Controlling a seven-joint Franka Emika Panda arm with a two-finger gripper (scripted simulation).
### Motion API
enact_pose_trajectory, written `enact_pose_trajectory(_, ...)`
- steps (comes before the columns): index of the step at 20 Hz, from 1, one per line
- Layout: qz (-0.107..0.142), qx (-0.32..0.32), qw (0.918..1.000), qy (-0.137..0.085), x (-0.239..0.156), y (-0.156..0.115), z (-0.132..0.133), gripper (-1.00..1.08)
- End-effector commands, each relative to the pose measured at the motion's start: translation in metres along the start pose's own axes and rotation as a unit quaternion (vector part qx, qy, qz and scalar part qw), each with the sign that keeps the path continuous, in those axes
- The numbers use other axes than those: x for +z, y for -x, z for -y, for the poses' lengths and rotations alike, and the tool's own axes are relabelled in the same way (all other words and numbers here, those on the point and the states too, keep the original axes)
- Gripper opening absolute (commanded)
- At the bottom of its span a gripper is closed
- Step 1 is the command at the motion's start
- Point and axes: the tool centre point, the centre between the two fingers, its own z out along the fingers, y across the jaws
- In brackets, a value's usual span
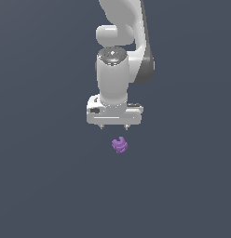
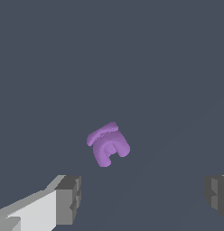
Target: Pick up the object and move it to a goal position.
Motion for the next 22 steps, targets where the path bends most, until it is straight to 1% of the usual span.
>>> enact_pose_trajectory(1, 0.0, 0.0, 1.0, 0.0, 0.0, 0.0, 0.0, 1.0)
enact_pose_trajectory(4, 0.001, -0.002, 1.0, -0.003, 0.0, 0.0, 0.005, 1.0)
enact_pose_trajectory(10, 0.004, -0.013, 0.9997, -0.019, -0.001, 0.003, 0.032, 1.0)
enact_pose_trajectory(17, 0.004, -0.013, 0.9997, -0.019, -0.001, 0.003, 0.032, 1.0)
enact_pose_trajectory(22, 0.005, -0.029, 0.9994, -0.017, 0.006, 0.003, 0.032, 1.0)
